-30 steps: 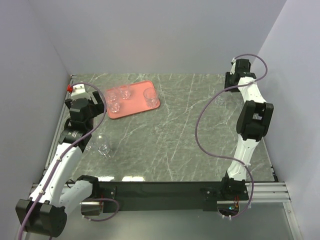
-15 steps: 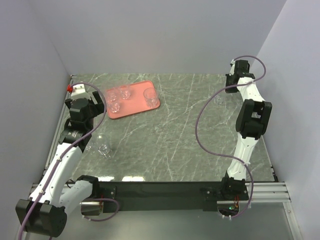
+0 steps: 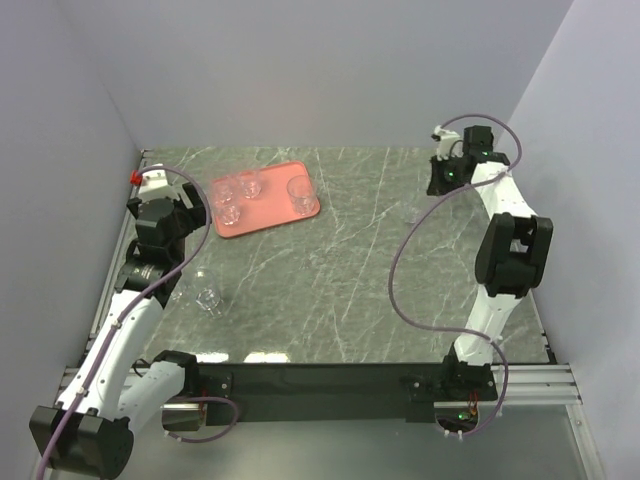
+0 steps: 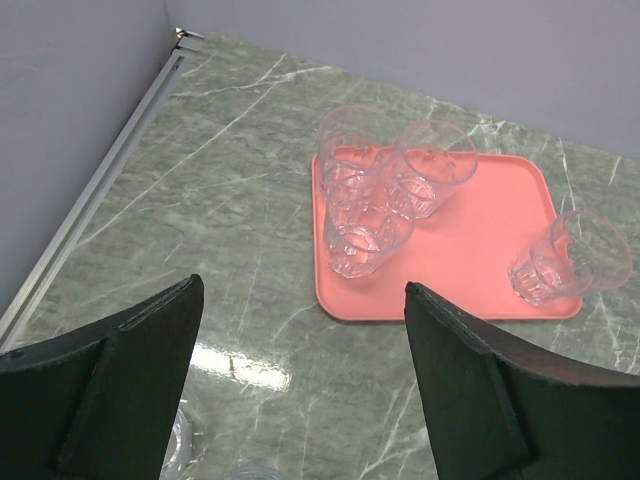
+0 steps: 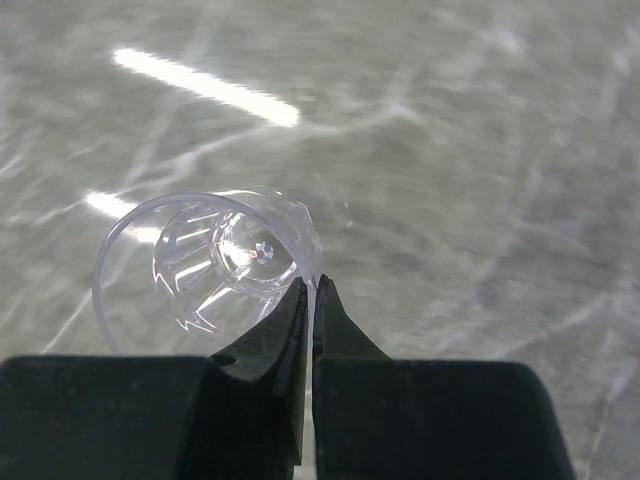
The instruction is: Place the glasses into the tray
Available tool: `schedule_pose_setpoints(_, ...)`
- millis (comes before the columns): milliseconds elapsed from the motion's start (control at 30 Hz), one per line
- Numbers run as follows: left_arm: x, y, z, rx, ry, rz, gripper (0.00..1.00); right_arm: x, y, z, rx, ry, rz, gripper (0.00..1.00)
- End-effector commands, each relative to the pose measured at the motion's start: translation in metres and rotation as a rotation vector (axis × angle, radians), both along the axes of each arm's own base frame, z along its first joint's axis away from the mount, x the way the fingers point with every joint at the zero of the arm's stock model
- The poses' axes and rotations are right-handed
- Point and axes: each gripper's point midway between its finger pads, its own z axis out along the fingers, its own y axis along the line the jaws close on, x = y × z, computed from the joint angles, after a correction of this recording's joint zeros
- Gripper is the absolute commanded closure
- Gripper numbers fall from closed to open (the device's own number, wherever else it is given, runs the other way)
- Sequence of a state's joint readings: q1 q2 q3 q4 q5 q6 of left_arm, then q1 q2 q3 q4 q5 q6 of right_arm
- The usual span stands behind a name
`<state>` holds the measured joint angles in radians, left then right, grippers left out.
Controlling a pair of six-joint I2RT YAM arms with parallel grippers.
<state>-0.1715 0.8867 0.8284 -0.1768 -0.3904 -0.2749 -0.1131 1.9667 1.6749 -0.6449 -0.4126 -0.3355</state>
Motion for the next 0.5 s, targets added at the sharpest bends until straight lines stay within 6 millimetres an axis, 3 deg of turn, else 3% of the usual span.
schedule_pose_setpoints(0,0.0,0.0,0.017,-0.003,-0.062,-0.006,0.13,-0.016,0.068,0.057,0.032,-0.156,0.268,1.0)
schedule_pose_setpoints(200,-0.002,0.003,0.019,0.0,-0.069,0.01,0.13,-0.047,0.157,0.066,-0.014,-0.179,0.488,1.0)
schedule_pose_setpoints(333,-0.005,0.007,0.022,0.002,-0.083,0.03,0.13,-0.056,0.204,0.083,-0.022,-0.217,0.59,1.0)
schedule_pose_setpoints(433,-0.007,0.009,0.025,0.0,-0.095,0.041,0.13,-0.065,0.245,0.087,-0.013,-0.221,0.652,1.0)
schedule_pose_setpoints(467,-0.007,0.011,0.024,0.003,-0.092,0.051,0.13,-0.065,0.254,0.081,-0.014,-0.208,0.659,1.0)
